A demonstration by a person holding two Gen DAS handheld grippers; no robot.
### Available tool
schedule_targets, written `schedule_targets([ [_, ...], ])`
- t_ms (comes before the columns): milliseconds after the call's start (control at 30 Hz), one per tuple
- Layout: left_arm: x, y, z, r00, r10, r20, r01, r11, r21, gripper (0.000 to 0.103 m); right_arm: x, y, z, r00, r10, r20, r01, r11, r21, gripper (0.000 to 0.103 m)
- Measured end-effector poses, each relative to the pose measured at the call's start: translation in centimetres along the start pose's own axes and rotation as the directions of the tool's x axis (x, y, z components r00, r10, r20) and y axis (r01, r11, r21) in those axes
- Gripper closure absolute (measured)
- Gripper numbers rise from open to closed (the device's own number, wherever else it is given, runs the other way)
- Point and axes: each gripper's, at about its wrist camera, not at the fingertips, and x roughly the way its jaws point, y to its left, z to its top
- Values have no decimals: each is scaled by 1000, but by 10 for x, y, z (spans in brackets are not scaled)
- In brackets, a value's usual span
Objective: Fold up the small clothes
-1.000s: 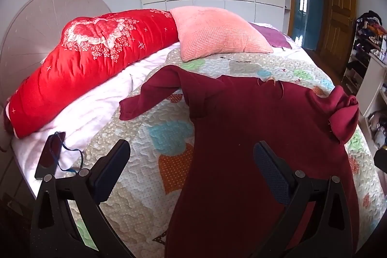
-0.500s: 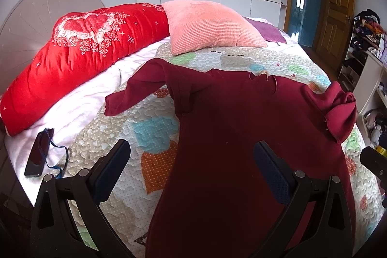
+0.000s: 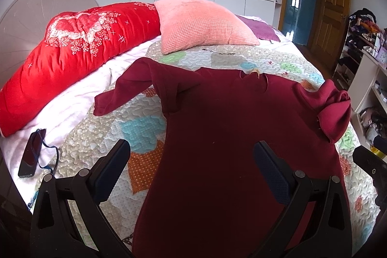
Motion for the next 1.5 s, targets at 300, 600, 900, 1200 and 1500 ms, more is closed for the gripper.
schedule_targets([
  [300, 8, -8, 0, 1000, -12, -18, 12, 1000, -3, 1, 6, -1, 2, 1000, -10, 2, 10, 1000, 8, 0],
  [600, 15, -13, 0, 999, -13, -30, 13, 1000, 0, 1, 15, -1, 2, 1000, -11, -10, 11, 1000, 8, 0],
  [900, 24, -14, 3, 999, -21, -47, 21, 1000, -5, 1, 25, -1, 4, 1000, -9, -27, 9, 1000, 7, 0],
  [1200, 31, -6, 6, 999, -16, -47, 16, 1000, -10, 1, 42, 7, 9, 999, 6, -53, -6, 1000, -5, 0],
  [1500, 50, 63, 19, 997, 60, -54, -67, 987, -145, 1, 70, 61, 23, 968, 237, -88, -240, 970, -33, 15],
])
